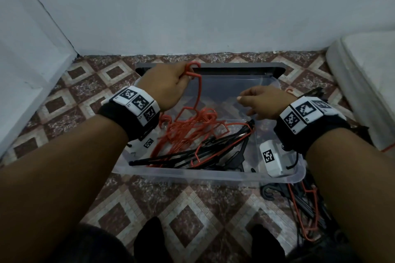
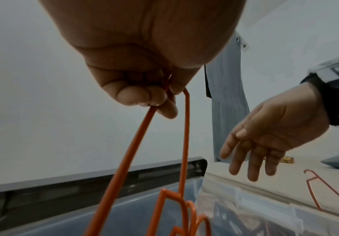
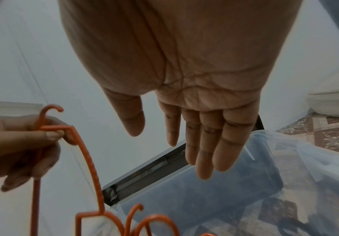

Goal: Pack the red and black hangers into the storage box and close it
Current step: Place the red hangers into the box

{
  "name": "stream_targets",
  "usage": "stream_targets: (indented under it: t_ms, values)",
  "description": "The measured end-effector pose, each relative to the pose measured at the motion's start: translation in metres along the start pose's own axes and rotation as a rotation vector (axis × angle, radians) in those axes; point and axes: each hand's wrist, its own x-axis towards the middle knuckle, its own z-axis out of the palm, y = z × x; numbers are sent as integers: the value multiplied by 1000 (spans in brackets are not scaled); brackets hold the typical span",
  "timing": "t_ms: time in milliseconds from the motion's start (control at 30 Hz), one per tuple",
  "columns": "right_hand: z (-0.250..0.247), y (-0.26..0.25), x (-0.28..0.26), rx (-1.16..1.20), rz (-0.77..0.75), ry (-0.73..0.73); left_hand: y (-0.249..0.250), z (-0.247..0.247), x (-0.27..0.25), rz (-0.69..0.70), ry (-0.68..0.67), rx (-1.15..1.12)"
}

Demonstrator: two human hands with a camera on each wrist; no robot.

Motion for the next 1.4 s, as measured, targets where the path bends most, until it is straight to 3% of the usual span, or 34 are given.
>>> stream_targets:
  t_ms: [133, 233, 333, 433, 567, 633, 833, 933, 1100, 1233, 1400]
  values:
    - [0, 0, -4, -75, -18, -12, 3, -17, -3, -5, 147, -133]
    - [3, -2, -6, -60, -131, -43, 10, -31, -5, -11, 217, -311]
    - [7, -8, -7, -32, -265, 38, 15, -38, -5, -24, 275, -462]
    - [7, -11, -6, -65, -293, 99, 12, -40, -4, -82, 362, -411]
    - [3, -11, -6, -150, -347, 225, -2, -33, -5, -277, 384, -383]
    - [1, -13, -7, -136, -377, 261, -10, -28, -8, -324, 307, -237]
    - [0, -23, -9, -62, -424, 324, -14, -2, -17, -269, -328, 38]
    - [0, -30, -10, 50, -456, 328, -8, 18, -21, -236, -501, 67]
    - [-3, -37, -12, 210, -508, 324, -2, 43, -19, -127, -467, 162]
    - [-6, -34, -13, 360, -497, 323, -7, 46, -18, -85, -389, 95]
    - [-3, -32, -14, 347, -437, 279, -4, 42, -16, -67, -345, 32]
